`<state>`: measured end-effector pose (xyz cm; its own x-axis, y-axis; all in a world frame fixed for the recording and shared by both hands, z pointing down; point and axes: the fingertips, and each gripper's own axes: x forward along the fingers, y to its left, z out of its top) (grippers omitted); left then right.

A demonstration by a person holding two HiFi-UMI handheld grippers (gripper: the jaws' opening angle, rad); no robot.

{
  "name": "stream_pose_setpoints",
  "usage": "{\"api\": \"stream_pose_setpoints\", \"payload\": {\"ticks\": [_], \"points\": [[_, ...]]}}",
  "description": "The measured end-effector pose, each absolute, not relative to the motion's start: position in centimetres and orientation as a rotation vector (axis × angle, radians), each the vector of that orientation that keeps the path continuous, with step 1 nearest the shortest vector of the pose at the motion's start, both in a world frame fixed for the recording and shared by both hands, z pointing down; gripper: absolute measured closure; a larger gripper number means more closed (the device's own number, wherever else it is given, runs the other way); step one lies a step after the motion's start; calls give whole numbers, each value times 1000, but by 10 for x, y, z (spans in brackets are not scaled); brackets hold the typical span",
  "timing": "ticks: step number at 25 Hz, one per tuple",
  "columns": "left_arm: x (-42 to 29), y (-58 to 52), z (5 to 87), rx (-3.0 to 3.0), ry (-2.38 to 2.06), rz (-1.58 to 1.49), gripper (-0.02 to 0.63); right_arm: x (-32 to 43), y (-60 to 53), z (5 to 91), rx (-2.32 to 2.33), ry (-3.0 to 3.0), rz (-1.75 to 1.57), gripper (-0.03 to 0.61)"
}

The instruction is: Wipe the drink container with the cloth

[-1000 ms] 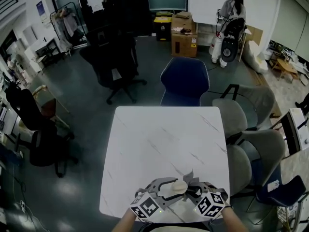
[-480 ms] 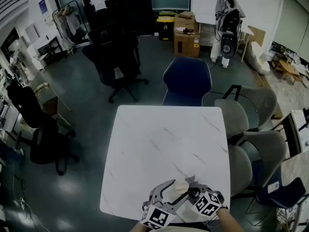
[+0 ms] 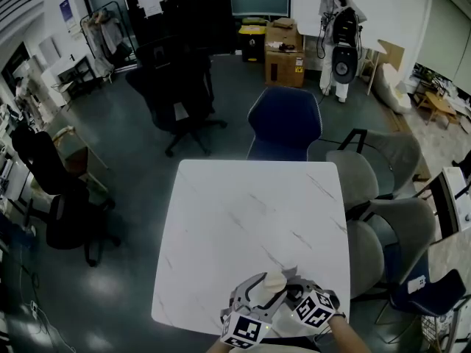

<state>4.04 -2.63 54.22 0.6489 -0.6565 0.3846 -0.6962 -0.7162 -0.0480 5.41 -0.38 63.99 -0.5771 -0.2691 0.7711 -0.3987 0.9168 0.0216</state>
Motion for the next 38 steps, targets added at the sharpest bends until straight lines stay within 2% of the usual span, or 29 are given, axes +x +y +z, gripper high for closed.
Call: {"api": "stream_pose_setpoints", "payload": {"ticks": [20, 38], "points": [[38, -22, 540, 2881, -858, 574, 344, 55, -8, 578, 426, -2308, 118, 531], [41, -12, 539, 3037, -296, 717, 345, 58, -8, 542, 302, -2327, -36, 531]]}}
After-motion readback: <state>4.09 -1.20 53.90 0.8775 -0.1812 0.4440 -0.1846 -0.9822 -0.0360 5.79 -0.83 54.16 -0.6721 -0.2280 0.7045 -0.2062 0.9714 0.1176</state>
